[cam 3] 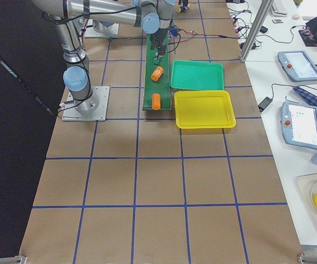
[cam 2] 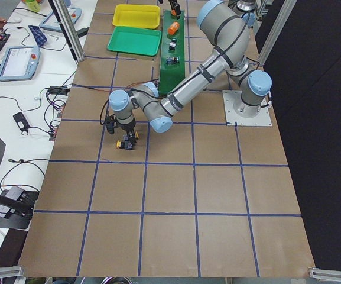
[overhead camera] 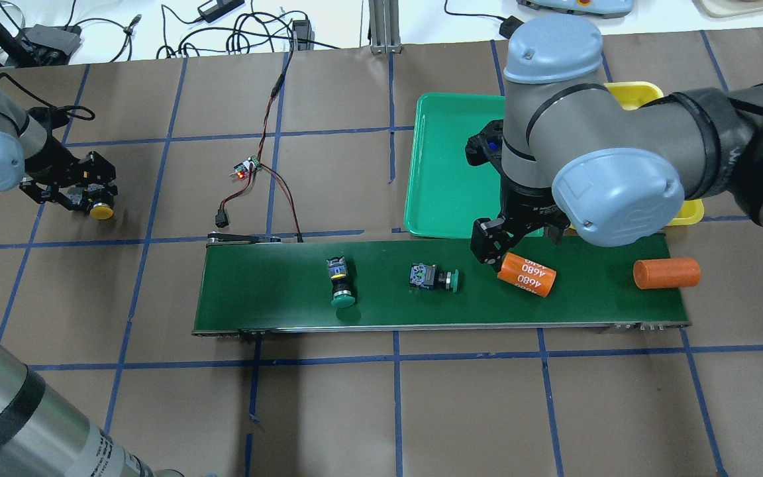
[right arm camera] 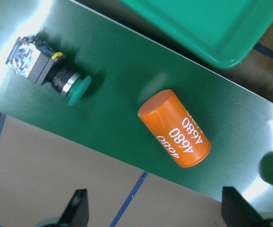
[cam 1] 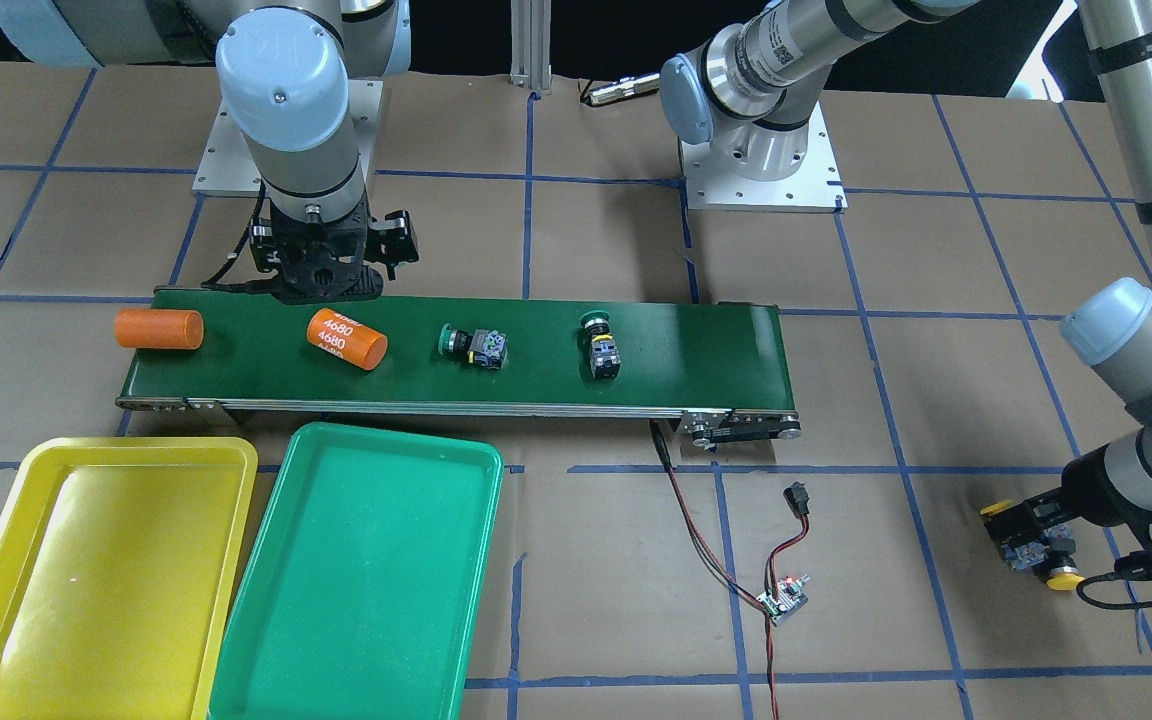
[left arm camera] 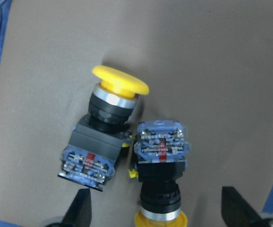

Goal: Sort buttons by color to trays
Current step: 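Place yellow button on belt with left gripper while right gripper grasps cylinder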

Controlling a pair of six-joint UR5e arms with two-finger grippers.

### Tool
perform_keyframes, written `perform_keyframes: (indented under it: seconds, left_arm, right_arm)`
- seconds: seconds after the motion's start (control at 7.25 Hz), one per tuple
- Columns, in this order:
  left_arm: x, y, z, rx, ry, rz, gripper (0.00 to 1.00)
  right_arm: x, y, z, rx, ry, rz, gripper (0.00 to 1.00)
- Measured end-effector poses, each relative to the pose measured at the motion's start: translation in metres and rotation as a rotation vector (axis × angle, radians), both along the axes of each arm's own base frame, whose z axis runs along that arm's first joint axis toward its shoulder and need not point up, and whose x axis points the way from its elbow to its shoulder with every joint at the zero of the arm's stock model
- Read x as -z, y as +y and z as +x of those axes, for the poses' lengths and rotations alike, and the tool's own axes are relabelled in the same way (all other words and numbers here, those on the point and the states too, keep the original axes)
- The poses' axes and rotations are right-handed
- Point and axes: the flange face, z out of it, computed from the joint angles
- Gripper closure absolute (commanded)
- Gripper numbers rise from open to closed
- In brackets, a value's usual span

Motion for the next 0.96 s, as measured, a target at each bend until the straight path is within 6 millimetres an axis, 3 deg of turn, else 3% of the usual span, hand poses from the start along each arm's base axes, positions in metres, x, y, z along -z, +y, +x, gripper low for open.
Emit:
perform_keyframes:
  seconds: [0.14, 0.41, 0.55, 0.69, 0.83, 0.96]
  left_arm:
    - [0.005, -0.001, -0.001, -0.018, 0.003, 0.003, 0.08]
    - [0.016, 0.003, -0.004, -0.043, 0.015, 0.020, 0.61]
    - [0.021, 0.006, -0.006, -0.049, 0.018, 0.026, 0.55]
    - [0.022, 0.008, -0.006, -0.052, 0.014, 0.021, 0.62]
    - [0.018, 0.006, -0.005, -0.054, 0.007, 0.010, 0.94]
    - [0.014, 0.003, -0.004, -0.048, 0.000, -0.002, 1.00]
  right_arm:
    - [0.000, 0.003, -0.003, -0.130, -0.027, 0.012, 0.15]
    - [0.001, 0.007, -0.018, -0.347, -0.071, 0.012, 0.22]
    - [0.003, 0.009, -0.031, -0.445, -0.090, 0.002, 0.22]
    - [0.007, 0.011, -0.048, -0.527, -0.104, -0.017, 0.20]
    - [0.011, 0.016, -0.064, -0.614, -0.109, -0.053, 0.20]
    - [0.017, 0.024, -0.075, -0.705, -0.108, -0.094, 0.18]
